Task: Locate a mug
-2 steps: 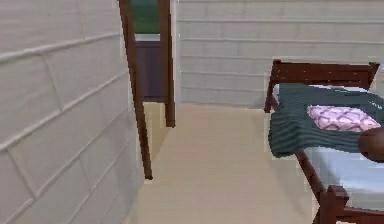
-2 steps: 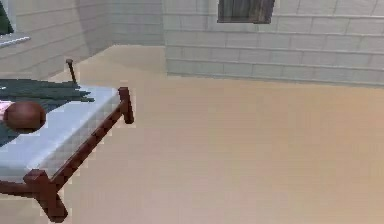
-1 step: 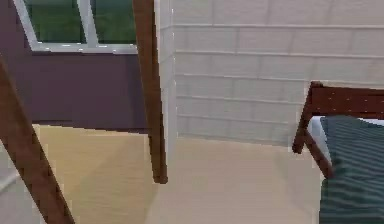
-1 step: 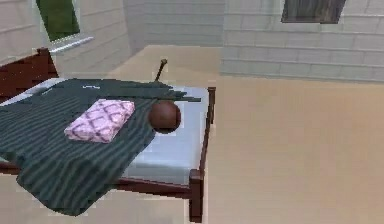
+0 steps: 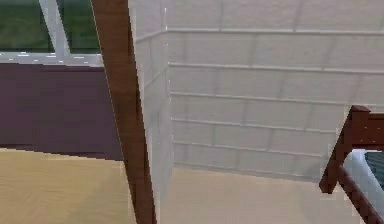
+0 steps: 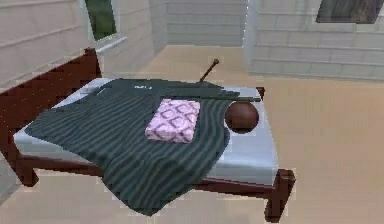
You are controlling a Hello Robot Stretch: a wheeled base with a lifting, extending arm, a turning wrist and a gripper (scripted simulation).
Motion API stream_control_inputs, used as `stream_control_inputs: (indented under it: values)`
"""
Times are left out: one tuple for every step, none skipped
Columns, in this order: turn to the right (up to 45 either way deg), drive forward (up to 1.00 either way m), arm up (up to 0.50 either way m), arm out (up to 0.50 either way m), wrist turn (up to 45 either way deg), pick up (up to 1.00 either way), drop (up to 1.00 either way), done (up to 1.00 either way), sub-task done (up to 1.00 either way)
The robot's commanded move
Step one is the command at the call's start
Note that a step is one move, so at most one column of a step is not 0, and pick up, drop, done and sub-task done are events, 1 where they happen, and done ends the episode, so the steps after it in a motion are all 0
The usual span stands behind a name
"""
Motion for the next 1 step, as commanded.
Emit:
stream_control_inputs:
  values:
    - [9.0, 0.00, 0.00, 0.00, 0.0, 0.00, 0.00, 0.00, 0.00]
